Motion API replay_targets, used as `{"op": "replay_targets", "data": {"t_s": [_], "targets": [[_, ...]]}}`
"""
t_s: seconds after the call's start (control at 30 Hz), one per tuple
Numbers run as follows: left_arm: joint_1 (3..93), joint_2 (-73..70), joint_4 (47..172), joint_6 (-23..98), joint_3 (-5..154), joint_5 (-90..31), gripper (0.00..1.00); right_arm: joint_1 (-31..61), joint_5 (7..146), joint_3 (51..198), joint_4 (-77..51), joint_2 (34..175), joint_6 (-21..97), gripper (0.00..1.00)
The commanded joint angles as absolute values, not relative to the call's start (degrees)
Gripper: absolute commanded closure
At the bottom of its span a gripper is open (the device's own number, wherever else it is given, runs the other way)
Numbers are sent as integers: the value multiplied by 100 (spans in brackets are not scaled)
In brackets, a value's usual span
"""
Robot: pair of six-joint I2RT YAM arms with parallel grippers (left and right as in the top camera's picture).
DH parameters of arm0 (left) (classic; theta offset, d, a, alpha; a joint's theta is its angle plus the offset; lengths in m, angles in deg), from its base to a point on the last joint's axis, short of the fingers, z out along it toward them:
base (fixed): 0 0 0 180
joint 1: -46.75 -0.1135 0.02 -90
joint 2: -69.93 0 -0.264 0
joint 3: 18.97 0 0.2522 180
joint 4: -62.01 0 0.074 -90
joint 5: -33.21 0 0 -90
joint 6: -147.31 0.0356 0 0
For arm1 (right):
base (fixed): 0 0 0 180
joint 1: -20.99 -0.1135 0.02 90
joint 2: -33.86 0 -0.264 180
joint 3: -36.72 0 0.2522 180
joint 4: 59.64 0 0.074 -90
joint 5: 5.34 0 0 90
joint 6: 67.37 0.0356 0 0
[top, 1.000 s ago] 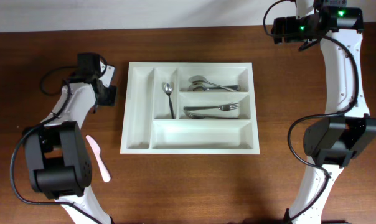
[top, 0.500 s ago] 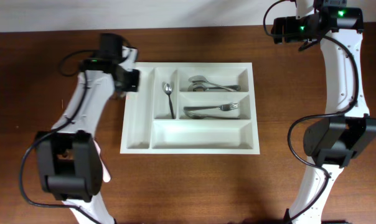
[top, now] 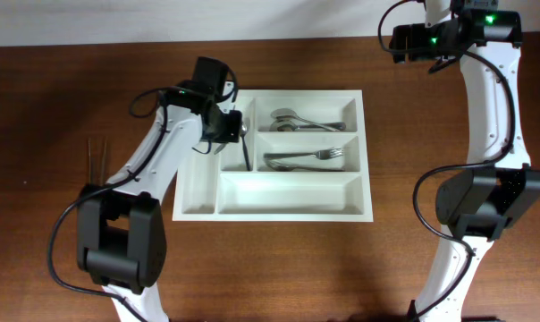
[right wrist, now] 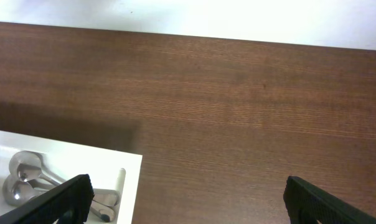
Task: Pack container
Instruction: 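Carry the metal knife with the left gripper into the narrow left compartment, then move the left gripper down to the pink plastic knife and grasp it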
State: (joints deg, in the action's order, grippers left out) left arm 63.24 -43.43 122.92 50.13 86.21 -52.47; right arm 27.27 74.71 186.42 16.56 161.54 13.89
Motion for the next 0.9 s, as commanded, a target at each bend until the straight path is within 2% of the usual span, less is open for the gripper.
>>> {"op": "replay_targets", "data": {"t_s": [0.0,0.1,0.13,0.17,0.2,0.23,0.4,0.57,0.6,0.63,0.87], "targets": [[6421,-4529,12295,4747,8678,-5160,98,2705,7484,18666,1645,16123,1457,1],[6440,-4604,12288,4659,8678,-5160,96,2705,7484,18666,1645,16123,1457,1],[6438,-4630,12286,4659,8678,-5162,87,2705,7484,18666,1645,16123,1457,1],[6438,-4654,12277,4661,8678,-5164,55,2705,7484,18666,1645,16123,1457,1],[6438,-4671,12260,4661,8678,-5164,33,2705,7484,18666,1645,16123,1457,1],[6432,-4676,12238,4664,8678,-5167,27,2705,7484,18666,1645,16123,1457,1],[6386,-4617,12343,4666,8833,-5449,20,2705,7484,18666,1645,16123,1457,1],[6104,-4282,13728,4661,9486,-6039,13,2705,7484,18666,1645,16123,1457,1],[6018,-4184,14045,4661,9631,-6052,13,2705,7484,18666,1645,16123,1457,1],[5935,-4077,14349,4659,9753,-6052,7,2705,7484,18666,1645,16123,1457,1],[5234,-2910,16028,4467,9989,-6050,1,2705,7484,18666,1645,16123,1457,1]]}}
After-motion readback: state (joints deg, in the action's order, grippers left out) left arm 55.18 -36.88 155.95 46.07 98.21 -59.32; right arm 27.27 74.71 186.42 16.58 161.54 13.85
